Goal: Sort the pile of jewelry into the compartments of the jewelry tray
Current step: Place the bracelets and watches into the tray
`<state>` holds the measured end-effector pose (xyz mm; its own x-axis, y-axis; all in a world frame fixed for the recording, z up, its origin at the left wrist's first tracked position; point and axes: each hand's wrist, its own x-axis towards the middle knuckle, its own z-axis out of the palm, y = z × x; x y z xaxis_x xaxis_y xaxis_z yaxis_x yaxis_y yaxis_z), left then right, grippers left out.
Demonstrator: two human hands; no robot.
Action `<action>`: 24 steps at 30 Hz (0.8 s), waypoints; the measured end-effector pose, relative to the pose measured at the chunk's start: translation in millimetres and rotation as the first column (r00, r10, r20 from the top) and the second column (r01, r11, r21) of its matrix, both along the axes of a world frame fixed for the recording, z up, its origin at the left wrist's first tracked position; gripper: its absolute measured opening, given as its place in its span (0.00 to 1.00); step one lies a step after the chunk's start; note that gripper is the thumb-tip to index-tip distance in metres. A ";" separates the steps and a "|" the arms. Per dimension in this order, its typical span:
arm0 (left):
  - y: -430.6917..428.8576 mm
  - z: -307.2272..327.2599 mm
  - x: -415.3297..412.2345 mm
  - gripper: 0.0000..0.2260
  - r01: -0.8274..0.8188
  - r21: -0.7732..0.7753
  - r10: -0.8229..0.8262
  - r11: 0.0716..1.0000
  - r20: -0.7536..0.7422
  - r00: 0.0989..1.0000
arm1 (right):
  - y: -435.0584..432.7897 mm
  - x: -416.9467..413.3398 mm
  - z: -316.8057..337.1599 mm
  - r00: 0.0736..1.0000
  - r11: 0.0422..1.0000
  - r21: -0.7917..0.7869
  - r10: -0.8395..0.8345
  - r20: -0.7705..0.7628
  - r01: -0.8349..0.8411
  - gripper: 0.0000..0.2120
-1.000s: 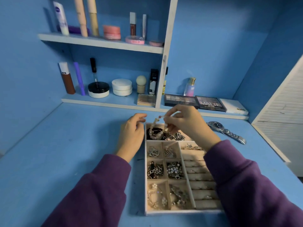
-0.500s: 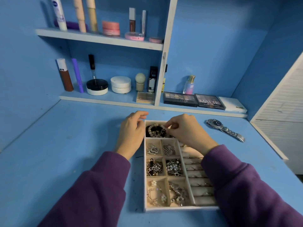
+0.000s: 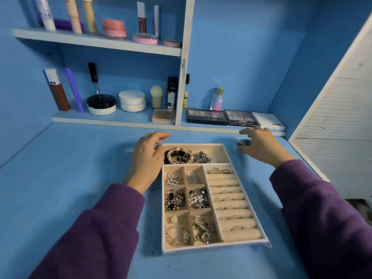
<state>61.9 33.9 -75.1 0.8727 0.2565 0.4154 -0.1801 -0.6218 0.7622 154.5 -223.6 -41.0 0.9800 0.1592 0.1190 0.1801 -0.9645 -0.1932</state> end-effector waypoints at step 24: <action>-24.2 28.6 -24.7 0.20 0.261 0.397 -0.348 0.880 0.165 0.923 | 45.3 -65.2 72.4 0.950 0.599 0.745 0.272 0.153 -0.292 0.16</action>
<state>37.2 9.7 -46.5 0.7548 -0.2123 0.6206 -0.5442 -0.7309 0.4118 89.3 -178.3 31.4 0.8978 0.2721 0.3462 0.4311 -0.3836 -0.8167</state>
